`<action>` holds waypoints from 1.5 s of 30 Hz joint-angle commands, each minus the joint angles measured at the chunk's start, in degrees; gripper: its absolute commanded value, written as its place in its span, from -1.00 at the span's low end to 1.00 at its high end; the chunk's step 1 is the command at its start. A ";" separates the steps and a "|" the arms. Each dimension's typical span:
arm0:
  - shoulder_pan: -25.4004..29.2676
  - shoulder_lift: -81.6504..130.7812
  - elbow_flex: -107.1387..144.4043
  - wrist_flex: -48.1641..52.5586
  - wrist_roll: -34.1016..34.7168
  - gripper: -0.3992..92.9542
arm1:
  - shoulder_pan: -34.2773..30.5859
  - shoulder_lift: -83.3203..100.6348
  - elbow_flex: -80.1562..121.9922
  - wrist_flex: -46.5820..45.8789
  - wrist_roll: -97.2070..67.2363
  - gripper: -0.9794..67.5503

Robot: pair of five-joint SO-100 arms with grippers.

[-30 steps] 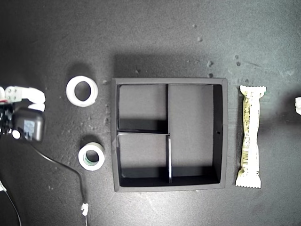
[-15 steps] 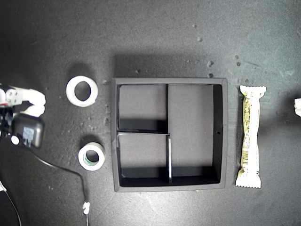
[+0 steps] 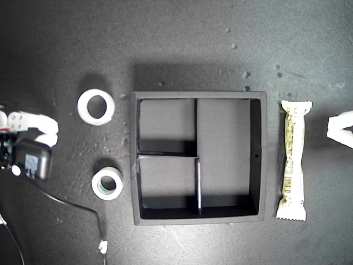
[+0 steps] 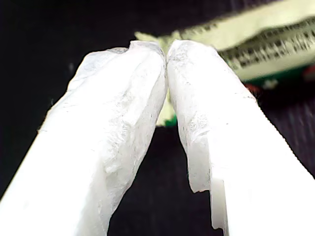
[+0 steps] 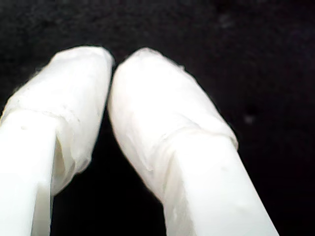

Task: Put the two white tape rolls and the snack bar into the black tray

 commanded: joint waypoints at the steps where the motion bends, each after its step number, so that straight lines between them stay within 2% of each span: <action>1: 6.15 2.64 3.25 -4.13 -2.29 -0.99 | 2.02 0.44 0.70 -4.83 -5.89 -0.98; 4: 9.05 2.64 3.25 -13.27 3.34 -0.99 | 3.16 0.44 0.70 -9.05 -2.37 -0.98; 7: 8.53 2.64 3.25 -21.09 9.58 -0.99 | 3.43 0.44 0.70 -10.37 7.03 -0.98; 10: 4.57 2.64 3.25 -26.81 14.85 -0.99 | 5.98 0.44 0.70 -9.67 13.80 -0.98; 13: -0.26 2.64 3.25 -34.28 22.06 -0.99 | 8.53 0.44 0.70 -5.01 29.44 -0.97; 15: -3.96 2.64 3.08 -35.77 23.82 -0.93 | 8.96 0.44 0.70 -4.04 35.51 -0.97; 19: -6.94 2.81 2.55 -41.48 29.27 -0.79 | 10.20 0.44 0.70 -0.97 41.22 -0.95; 20: -7.91 2.81 1.49 -41.66 30.32 -0.79 | 10.81 0.44 0.70 -2.72 38.76 -0.96; 23: -10.46 2.81 -4.22 -37.35 32.26 -0.77 | 11.69 0.44 0.35 -15.56 18.54 -0.98; 25: -11.51 -0.09 -9.58 -32.78 32.70 -0.77 | 9.76 0.35 -3.60 -17.05 4.57 -0.97; 27: -12.22 -7.21 -15.29 -30.94 33.13 -0.78 | 6.94 -0.53 -9.23 -15.56 -5.27 -0.81; 30: -13.18 -24.52 -26.10 -28.56 33.66 -0.77 | 3.96 -5.89 -20.39 -8.00 -14.24 -0.47; 32: -13.45 -35.42 -32.87 -27.51 34.37 -0.76 | 0.79 -19.69 -33.13 -2.64 -20.04 -0.32; 34: -13.54 -44.82 -38.50 -26.19 34.98 -0.75 | -3.34 -37.71 -50.10 8.17 -26.72 -0.20; 37: -13.01 -56.51 -44.47 -24.26 35.24 -0.75 | -8.44 -57.74 -69.26 23.82 -33.13 -0.17; 39: -12.74 -62.84 -47.64 -22.76 34.72 -0.74 | -10.99 -64.25 -74.00 29.36 -35.33 -0.16; 45: -13.27 -78.05 -55.46 -18.02 32.78 -0.74 | -18.46 -70.58 -72.07 30.41 -39.20 -0.15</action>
